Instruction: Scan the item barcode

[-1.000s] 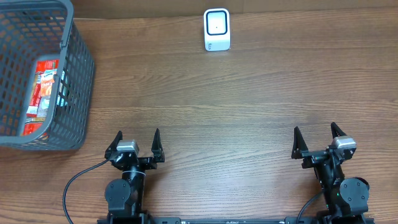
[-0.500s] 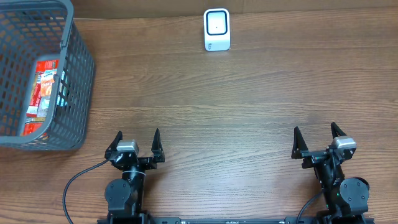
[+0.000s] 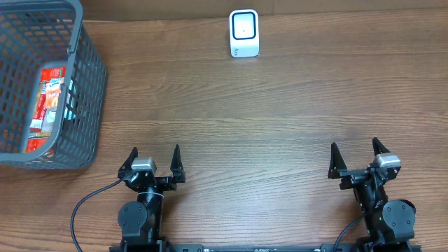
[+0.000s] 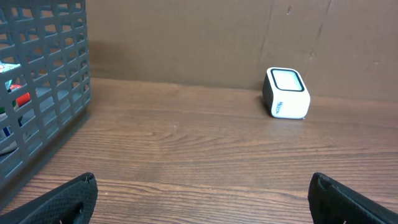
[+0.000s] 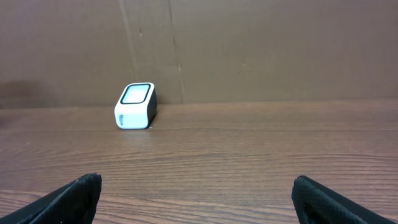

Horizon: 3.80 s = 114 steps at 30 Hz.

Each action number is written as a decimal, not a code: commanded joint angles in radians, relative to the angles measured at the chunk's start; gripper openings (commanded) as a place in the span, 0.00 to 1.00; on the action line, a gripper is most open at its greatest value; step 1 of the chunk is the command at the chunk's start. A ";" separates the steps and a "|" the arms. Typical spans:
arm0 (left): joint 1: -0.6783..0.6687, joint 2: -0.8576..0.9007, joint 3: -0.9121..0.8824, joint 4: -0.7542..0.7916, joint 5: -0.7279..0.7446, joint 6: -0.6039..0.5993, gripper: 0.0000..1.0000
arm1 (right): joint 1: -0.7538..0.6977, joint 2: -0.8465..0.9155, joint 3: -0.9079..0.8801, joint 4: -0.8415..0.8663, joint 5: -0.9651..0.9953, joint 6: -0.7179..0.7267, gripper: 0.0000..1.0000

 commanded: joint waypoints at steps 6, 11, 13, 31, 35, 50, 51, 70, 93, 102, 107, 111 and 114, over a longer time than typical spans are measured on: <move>-0.008 -0.011 -0.004 -0.002 -0.004 0.015 1.00 | -0.003 -0.008 -0.011 0.007 -0.006 -0.001 1.00; -0.008 -0.011 -0.004 -0.002 -0.004 0.015 1.00 | -0.003 -0.008 -0.011 0.007 -0.006 -0.001 1.00; -0.008 -0.011 -0.004 -0.002 -0.004 0.015 1.00 | -0.003 -0.008 -0.011 0.007 -0.006 -0.001 1.00; -0.008 -0.011 -0.004 -0.002 -0.014 0.030 1.00 | -0.003 -0.008 -0.011 0.007 -0.006 -0.001 1.00; -0.008 -0.011 -0.004 -0.001 -0.033 0.030 1.00 | -0.003 -0.008 -0.011 0.007 -0.006 -0.001 1.00; -0.007 -0.011 -0.004 0.004 -0.086 0.029 1.00 | -0.003 -0.008 -0.011 0.007 -0.006 -0.001 1.00; -0.007 -0.011 -0.003 0.000 -0.067 0.029 1.00 | -0.003 -0.008 -0.011 0.007 -0.006 -0.001 1.00; -0.007 0.135 0.570 -0.542 0.063 -0.140 1.00 | -0.003 -0.008 -0.011 0.007 -0.006 -0.001 1.00; -0.006 1.310 1.858 -1.334 0.392 0.024 1.00 | -0.003 -0.008 -0.011 0.007 -0.006 -0.001 1.00; 0.069 1.408 1.859 -1.159 0.168 0.045 1.00 | -0.003 -0.008 -0.011 0.007 -0.006 -0.001 1.00; 0.232 1.414 1.860 -1.039 0.154 0.116 1.00 | -0.003 -0.008 -0.011 0.007 -0.006 -0.002 1.00; 0.362 1.429 1.860 -0.971 0.002 0.134 1.00 | -0.003 -0.008 -0.011 0.007 -0.006 -0.001 1.00; 0.447 1.458 1.860 -0.940 -0.004 0.134 1.00 | -0.003 -0.008 -0.011 0.007 -0.006 -0.001 1.00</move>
